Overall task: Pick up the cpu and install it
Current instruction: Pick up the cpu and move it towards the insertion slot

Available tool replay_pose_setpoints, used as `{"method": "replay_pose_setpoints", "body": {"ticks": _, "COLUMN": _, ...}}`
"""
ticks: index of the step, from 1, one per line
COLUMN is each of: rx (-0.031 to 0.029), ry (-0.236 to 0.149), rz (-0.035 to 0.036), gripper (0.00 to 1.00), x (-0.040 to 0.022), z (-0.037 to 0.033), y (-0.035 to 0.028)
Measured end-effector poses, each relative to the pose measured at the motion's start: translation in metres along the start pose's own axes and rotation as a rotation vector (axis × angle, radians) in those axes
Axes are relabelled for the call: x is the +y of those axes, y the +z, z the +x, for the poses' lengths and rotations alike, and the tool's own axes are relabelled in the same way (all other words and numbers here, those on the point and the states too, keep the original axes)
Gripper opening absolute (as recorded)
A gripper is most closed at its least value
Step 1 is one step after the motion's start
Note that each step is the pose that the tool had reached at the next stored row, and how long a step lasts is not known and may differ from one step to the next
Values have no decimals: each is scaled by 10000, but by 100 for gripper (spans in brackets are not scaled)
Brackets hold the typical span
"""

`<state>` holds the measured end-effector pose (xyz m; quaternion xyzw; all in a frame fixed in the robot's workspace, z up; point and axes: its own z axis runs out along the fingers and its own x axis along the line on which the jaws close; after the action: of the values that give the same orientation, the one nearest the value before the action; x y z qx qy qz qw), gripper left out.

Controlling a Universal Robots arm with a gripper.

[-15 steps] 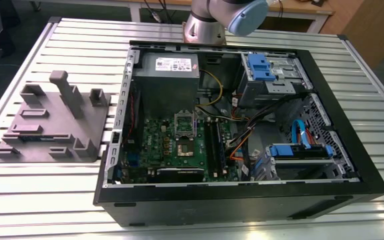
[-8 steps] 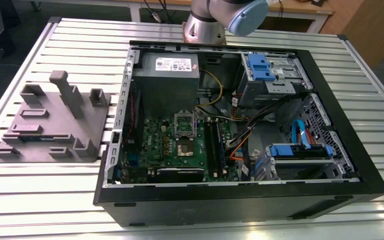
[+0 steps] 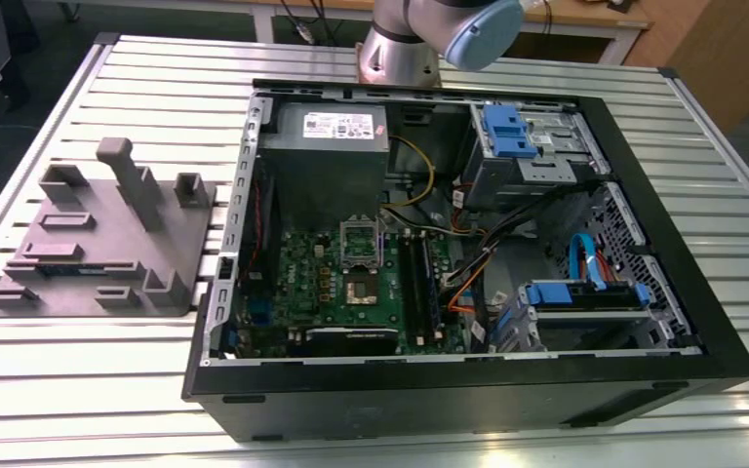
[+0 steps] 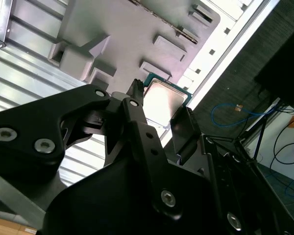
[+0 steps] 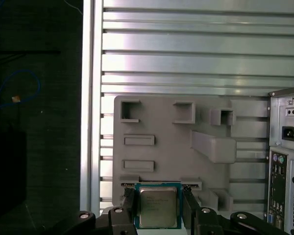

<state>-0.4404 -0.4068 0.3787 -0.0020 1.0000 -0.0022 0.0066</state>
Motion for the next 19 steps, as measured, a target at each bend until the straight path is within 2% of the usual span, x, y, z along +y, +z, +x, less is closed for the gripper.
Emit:
{"method": "replay_pose_setpoints", "body": {"ticks": 14, "rx": -1, "ry": 0, "rz": 0, "gripper": 47, "x": 0, "z": -32, "y": 1}}
{"method": "replay_pose_setpoints", "body": {"ticks": 16, "rx": 0, "ry": 0, "rz": 0, "gripper": 47, "x": -1, "z": -123, "y": 2}}
{"method": "replay_pose_setpoints", "body": {"ticks": 19, "rx": 0, "ry": 0, "rz": 0, "gripper": 47, "x": 0, "z": -127, "y": 2}}
